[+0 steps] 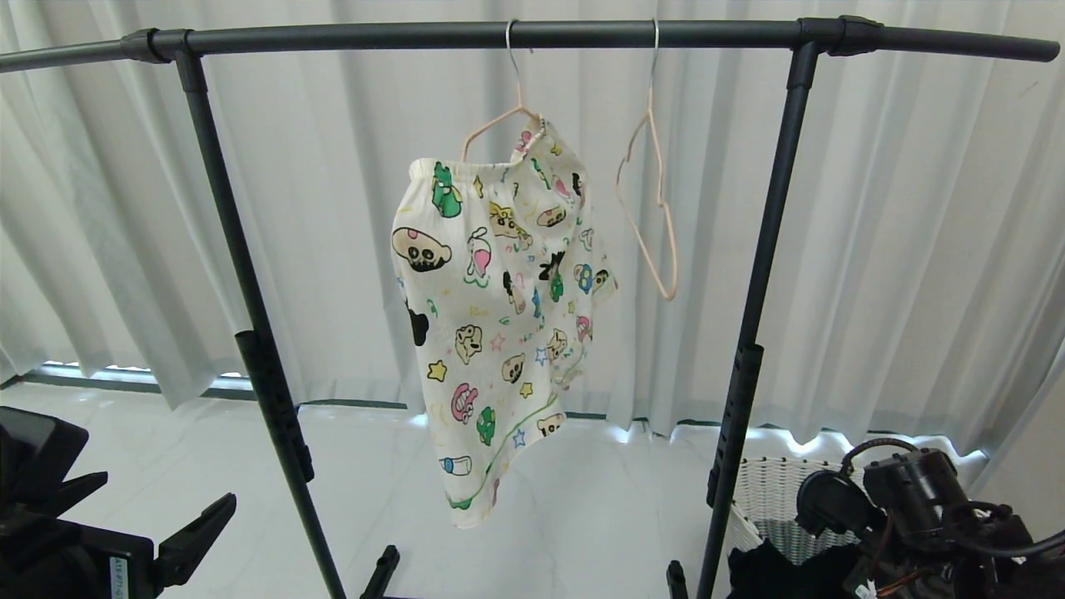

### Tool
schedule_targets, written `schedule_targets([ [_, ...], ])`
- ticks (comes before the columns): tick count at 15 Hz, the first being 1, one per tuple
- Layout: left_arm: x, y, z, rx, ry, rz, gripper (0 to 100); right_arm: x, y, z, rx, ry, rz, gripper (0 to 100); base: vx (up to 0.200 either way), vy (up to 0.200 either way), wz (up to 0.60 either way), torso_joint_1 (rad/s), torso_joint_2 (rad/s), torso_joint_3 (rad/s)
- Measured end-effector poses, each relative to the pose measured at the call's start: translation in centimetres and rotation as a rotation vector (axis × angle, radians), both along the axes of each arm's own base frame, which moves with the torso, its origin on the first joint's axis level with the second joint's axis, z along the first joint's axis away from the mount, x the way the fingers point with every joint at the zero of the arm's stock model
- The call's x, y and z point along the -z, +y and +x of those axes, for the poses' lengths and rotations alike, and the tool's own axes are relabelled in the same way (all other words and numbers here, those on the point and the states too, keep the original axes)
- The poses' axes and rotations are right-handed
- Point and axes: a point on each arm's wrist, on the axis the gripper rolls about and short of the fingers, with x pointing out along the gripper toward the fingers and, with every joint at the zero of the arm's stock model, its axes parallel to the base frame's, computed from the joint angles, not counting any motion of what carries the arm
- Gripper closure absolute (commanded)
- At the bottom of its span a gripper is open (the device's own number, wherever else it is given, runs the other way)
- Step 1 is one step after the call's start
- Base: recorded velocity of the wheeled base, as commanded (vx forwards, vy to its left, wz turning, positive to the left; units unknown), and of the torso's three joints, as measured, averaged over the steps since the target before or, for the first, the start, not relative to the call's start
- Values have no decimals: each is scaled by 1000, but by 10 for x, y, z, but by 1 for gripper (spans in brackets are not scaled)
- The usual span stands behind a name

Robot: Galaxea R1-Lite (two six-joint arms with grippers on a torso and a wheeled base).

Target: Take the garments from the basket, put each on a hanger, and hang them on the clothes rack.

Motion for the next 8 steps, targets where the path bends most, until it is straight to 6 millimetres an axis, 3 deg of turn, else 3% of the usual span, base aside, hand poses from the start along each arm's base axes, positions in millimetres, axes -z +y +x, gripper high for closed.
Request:
schedule_targets([
  [2,1,-1,0,11,3,2,0,-23,0,0,4,61,-22,100,0,0,0,0,0,0],
  [8,7,-10,-4,102,26,-6,0,-144,2,-1,97,31,71,100,-200,0,0,4,5,3],
])
